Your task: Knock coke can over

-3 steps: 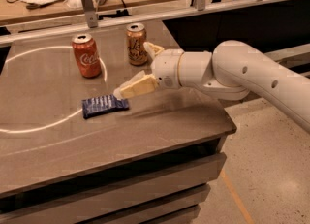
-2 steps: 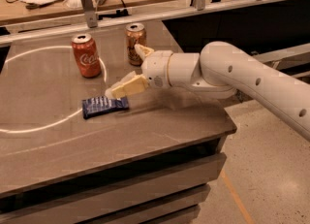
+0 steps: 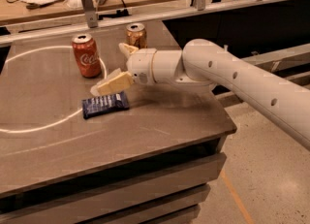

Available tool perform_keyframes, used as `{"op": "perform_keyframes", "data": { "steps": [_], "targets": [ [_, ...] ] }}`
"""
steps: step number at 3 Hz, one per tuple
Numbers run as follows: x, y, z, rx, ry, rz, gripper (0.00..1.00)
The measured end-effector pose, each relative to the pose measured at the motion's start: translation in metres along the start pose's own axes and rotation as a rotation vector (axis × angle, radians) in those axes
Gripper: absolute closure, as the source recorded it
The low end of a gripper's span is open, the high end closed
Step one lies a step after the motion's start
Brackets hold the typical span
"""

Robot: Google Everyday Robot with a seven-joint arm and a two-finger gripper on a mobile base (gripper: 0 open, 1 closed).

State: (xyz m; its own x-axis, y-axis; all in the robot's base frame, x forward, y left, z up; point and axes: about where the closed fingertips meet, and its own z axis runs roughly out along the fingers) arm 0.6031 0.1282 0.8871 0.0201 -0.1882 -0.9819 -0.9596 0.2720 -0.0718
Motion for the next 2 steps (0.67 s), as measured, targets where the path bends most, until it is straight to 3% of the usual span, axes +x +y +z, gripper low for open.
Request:
{"op": "perform_keyframes", "data": {
  "steps": [2],
  "targets": [
    [0.001, -0.019, 0.028, 0.041, -0.002, 0.004, 0.00]
  ]
}}
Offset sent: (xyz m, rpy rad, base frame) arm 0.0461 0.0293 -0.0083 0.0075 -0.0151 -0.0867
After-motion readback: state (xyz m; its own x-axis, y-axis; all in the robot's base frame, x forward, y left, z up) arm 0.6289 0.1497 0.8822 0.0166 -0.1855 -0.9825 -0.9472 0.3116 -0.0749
